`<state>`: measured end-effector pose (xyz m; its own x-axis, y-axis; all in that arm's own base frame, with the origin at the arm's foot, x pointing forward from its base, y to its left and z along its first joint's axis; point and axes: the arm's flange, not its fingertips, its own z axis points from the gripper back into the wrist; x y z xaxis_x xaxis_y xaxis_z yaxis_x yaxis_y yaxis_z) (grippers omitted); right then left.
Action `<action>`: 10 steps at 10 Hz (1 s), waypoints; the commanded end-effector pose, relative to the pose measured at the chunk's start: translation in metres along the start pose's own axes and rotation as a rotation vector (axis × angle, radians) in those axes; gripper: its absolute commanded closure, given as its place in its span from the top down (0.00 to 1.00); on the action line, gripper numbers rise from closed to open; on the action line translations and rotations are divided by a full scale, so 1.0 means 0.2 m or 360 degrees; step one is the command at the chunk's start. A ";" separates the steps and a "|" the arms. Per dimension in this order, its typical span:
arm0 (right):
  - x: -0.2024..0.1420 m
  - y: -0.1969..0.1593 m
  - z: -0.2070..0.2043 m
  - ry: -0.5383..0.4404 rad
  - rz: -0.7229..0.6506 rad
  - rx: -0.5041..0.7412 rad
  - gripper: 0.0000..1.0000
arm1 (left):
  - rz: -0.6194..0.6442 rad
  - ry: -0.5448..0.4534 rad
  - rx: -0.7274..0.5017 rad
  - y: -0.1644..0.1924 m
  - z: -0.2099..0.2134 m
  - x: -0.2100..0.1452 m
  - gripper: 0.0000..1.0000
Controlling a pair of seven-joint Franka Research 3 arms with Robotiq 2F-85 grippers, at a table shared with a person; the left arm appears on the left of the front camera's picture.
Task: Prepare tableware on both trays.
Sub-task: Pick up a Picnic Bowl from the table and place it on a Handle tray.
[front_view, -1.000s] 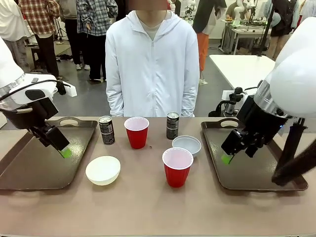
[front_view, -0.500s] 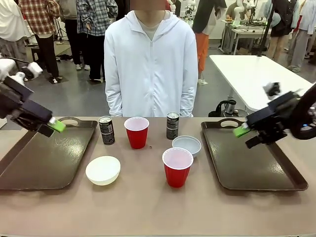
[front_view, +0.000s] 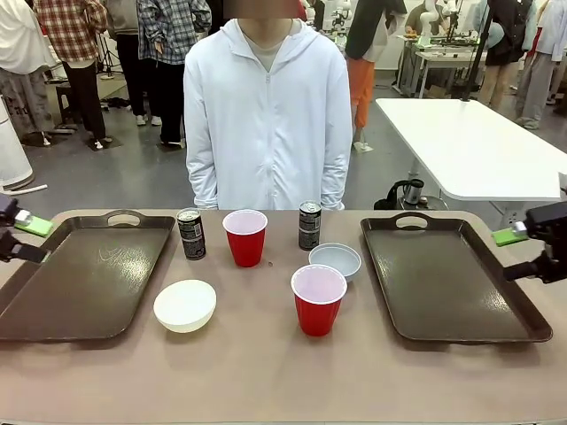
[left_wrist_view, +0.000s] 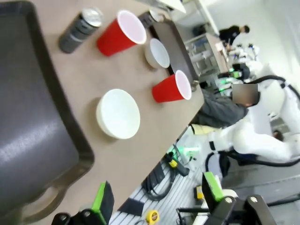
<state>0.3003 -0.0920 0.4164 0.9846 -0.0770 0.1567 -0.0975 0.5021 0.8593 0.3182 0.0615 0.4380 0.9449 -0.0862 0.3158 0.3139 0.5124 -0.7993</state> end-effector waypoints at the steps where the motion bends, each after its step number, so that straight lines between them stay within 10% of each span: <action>1: -0.23 -0.02 -0.01 -0.0012 0.0016 0.0007 1.00 | -0.0001 -0.0046 0.0061 0.00 0.09 -0.03 1.00; 10: -0.15 -0.02 0.18 -0.0029 -0.0031 -0.0019 1.00 | 0.0069 -0.0088 0.0134 0.03 0.20 -0.07 1.00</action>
<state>0.2661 -0.1213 0.4271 0.9847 -0.0900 0.1489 -0.0802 0.5245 0.8476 0.3033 0.0995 0.4505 0.9504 -0.0239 0.3100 0.2620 0.5985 -0.7571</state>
